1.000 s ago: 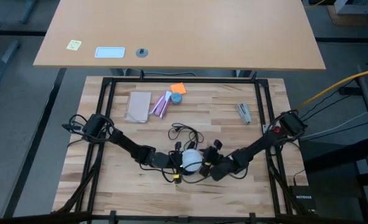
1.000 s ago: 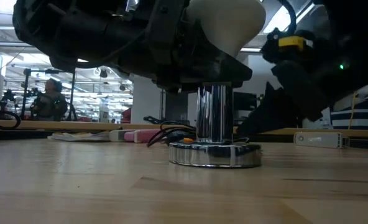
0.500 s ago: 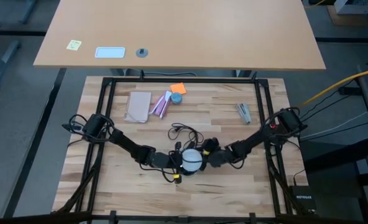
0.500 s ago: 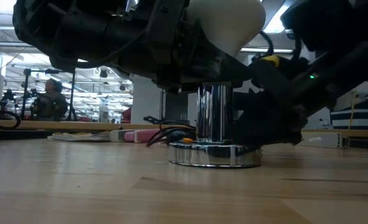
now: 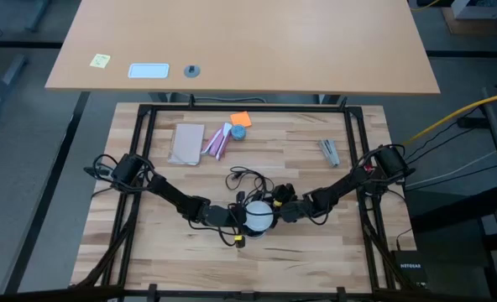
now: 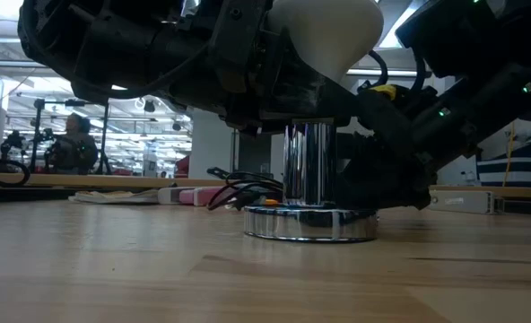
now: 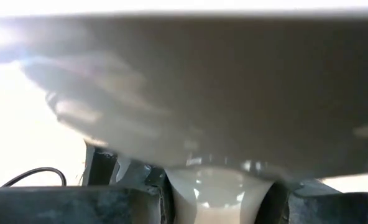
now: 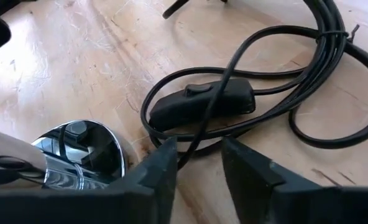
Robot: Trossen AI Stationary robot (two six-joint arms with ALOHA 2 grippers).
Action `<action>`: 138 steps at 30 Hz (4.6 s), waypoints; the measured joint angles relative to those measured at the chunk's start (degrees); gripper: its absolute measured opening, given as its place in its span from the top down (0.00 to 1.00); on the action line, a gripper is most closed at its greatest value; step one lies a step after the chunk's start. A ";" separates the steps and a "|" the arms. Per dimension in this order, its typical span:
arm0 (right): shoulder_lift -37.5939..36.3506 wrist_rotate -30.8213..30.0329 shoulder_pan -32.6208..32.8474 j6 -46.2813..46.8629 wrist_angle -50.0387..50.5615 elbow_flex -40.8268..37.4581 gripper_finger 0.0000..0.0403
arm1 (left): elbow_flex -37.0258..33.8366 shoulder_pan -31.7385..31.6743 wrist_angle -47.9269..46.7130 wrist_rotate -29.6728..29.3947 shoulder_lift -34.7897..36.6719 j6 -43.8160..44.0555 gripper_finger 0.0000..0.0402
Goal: Screw lightbulb
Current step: Remove the lightbulb from the lamp
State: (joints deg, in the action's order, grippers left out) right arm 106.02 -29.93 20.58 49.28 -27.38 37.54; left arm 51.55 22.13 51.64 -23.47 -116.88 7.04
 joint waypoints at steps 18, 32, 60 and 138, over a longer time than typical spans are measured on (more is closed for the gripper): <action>-0.13 1.00 2.65 -2.96 4.60 0.17 0.99 | -0.02 0.07 -0.12 -4.00 -0.02 1.98 0.68; -0.10 -2.44 14.70 9.44 7.68 1.09 0.99 | -0.07 0.98 -0.57 -13.35 -0.07 2.09 0.68; 3.64 -14.57 16.02 -0.10 58.34 32.11 0.99 | -0.11 2.94 0.93 -16.12 -0.07 3.46 0.68; 11.67 -3.19 13.94 4.90 64.22 32.24 0.99 | -0.09 2.89 0.85 -16.27 0.33 4.63 0.52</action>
State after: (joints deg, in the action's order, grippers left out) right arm 117.69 -33.12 34.52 54.17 36.84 69.78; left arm 51.46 25.02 52.49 -39.73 -116.55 11.68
